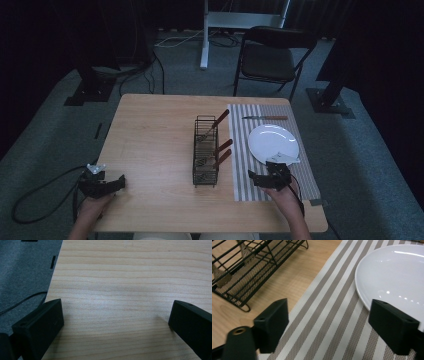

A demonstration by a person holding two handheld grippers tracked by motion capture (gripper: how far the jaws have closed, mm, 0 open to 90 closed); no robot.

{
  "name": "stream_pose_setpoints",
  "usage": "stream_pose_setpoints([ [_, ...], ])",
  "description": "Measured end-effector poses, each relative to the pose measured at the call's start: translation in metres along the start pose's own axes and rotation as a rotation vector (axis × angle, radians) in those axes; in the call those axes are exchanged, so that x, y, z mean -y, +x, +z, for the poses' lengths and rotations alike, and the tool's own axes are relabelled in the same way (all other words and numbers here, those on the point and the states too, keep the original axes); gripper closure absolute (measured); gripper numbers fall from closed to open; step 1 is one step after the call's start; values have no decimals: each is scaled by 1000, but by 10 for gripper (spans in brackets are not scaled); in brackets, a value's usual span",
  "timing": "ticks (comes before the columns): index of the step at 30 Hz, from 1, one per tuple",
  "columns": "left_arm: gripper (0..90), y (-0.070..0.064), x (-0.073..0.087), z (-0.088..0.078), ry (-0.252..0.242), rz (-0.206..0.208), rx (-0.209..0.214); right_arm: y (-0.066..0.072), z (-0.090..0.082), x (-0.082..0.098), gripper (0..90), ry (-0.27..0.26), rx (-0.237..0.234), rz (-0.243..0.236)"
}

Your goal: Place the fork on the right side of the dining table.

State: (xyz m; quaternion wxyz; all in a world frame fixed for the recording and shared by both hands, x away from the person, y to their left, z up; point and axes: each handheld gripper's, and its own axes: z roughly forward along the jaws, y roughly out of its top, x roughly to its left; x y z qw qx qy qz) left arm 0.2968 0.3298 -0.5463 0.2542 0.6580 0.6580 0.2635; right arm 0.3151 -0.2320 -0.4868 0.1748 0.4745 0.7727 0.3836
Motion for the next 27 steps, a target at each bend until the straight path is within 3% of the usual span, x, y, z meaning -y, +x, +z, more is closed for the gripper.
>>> stream_pose_setpoints([
  [9,2,0,0,0,-1,0,0,1,12,-15,168,-1,-11,-6],
  [27,2,0,0,0,-1,5,4,-6,25,-73,210,-56,-13,-26],
])
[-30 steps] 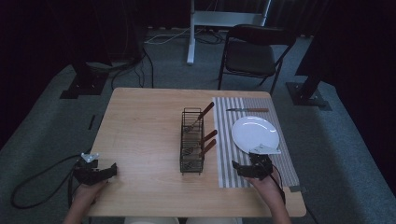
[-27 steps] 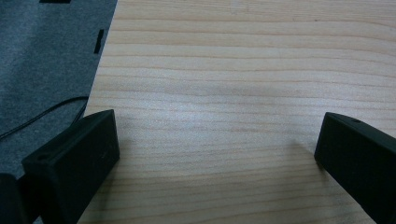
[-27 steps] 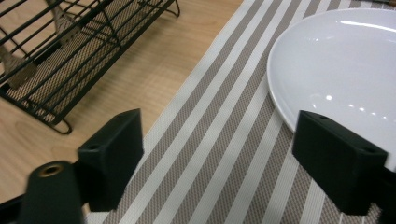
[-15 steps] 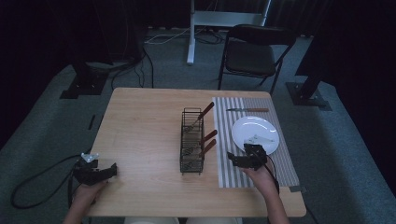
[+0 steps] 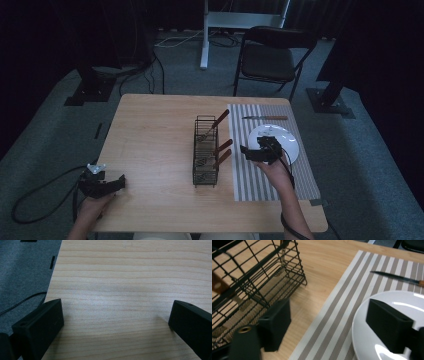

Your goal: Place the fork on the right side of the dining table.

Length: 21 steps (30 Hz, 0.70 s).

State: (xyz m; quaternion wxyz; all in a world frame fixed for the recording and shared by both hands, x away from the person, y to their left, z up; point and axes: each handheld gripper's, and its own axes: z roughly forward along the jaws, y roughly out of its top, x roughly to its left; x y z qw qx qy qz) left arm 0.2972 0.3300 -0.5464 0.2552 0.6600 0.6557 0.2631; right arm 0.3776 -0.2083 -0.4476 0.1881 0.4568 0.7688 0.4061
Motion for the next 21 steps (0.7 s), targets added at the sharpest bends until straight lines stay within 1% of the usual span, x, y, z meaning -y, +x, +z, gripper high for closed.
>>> stream_pose_setpoints([
  [5,2,0,0,0,0,0,0,0,5,-9,210,-4,-1,-2],
  [9,2,0,0,0,0,0,0,-2,10,-20,211,-7,-6,-3],
  [13,2,0,0,0,0,0,0,-1,14,-34,212,-21,-11,-4],
  [17,2,0,0,0,0,0,0,2,17,-48,230,-31,-13,-18],
  [21,2,0,0,0,0,0,0,6,20,-63,231,-48,-19,-16],
])
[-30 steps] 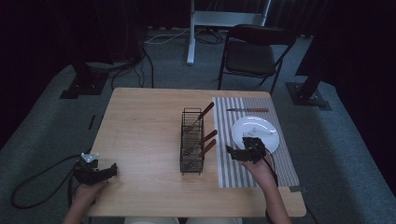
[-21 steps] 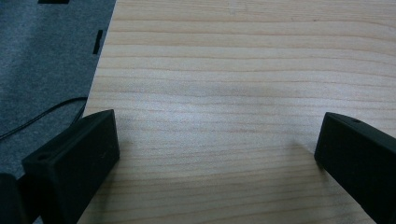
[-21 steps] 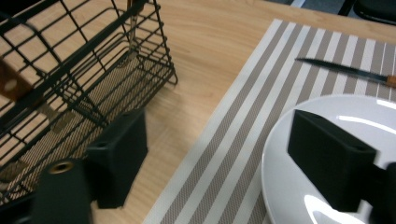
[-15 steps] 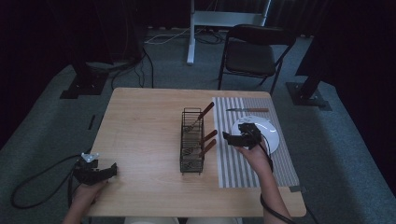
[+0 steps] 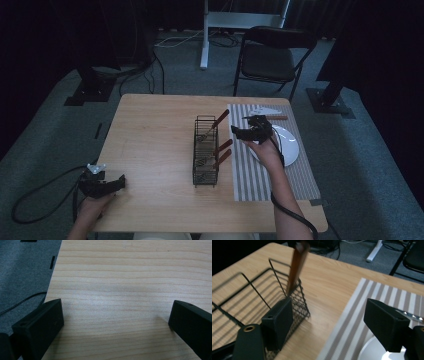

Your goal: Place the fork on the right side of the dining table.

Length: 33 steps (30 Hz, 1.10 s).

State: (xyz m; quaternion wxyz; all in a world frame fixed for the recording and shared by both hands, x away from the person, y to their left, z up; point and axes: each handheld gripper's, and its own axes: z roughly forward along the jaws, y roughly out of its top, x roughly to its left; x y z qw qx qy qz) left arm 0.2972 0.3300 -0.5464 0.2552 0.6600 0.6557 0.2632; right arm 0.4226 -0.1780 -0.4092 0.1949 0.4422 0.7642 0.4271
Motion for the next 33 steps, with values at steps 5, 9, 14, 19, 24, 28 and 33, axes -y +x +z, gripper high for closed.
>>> stream_pose_setpoints([
  [5,2,0,0,0,0,0,0,7,9,-14,262,-1,-19,6],
  [9,2,0,0,0,0,0,0,12,19,-21,263,6,-36,-1],
  [14,2,0,0,0,0,0,0,14,31,-27,283,10,-44,0],
  [19,2,0,0,0,0,0,0,15,42,-31,313,12,-78,21],
  [24,2,0,0,0,0,0,0,18,53,-32,406,34,-83,20],
  [28,2,0,0,0,0,0,0,19,62,-30,505,47,-114,26],
  [33,2,0,0,0,0,0,0,23,65,-26,675,53,-146,-17],
])
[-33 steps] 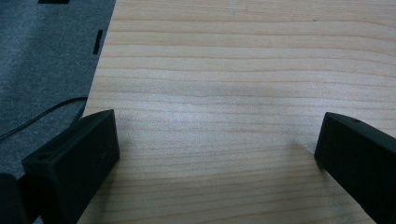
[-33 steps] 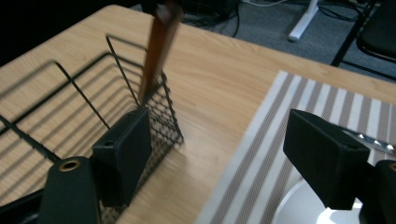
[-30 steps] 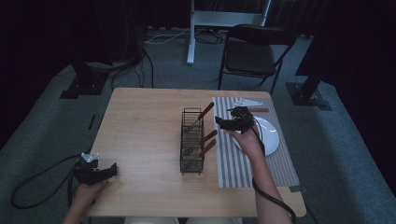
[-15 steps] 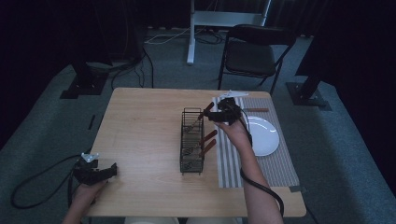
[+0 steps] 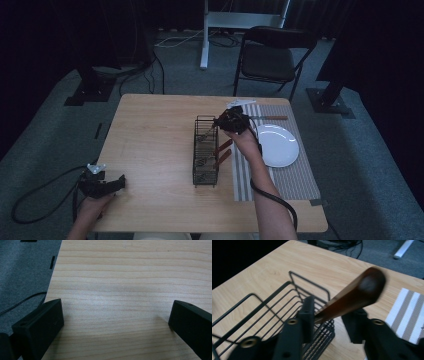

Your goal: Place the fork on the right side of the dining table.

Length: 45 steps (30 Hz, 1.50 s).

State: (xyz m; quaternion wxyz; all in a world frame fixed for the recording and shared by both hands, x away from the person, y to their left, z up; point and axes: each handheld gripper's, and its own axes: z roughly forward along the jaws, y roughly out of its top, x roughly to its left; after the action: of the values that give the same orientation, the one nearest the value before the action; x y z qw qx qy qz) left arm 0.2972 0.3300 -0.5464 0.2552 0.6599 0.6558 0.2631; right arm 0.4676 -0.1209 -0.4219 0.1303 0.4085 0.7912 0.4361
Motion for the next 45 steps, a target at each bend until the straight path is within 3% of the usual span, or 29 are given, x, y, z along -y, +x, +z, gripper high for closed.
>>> stream_pose_setpoints([
  [2,2,0,0,0,0,0,0,1,1,0,685,10,-6,-14],
  [5,2,0,0,0,0,0,0,-1,-1,1,716,3,-34,1],
  [10,2,0,0,0,0,0,0,-3,-6,0,792,-20,-110,16],
  [13,2,0,0,0,0,0,0,0,-7,-1,804,-17,-121,5],
  [19,2,0,0,0,0,0,0,2,-12,-2,806,-30,-109,-6],
  [30,2,0,0,0,0,0,0,5,-35,-8,807,-71,-107,0],
  [45,2,0,0,0,0,1,-1,8,-101,-12,807,-162,-97,-15],
])
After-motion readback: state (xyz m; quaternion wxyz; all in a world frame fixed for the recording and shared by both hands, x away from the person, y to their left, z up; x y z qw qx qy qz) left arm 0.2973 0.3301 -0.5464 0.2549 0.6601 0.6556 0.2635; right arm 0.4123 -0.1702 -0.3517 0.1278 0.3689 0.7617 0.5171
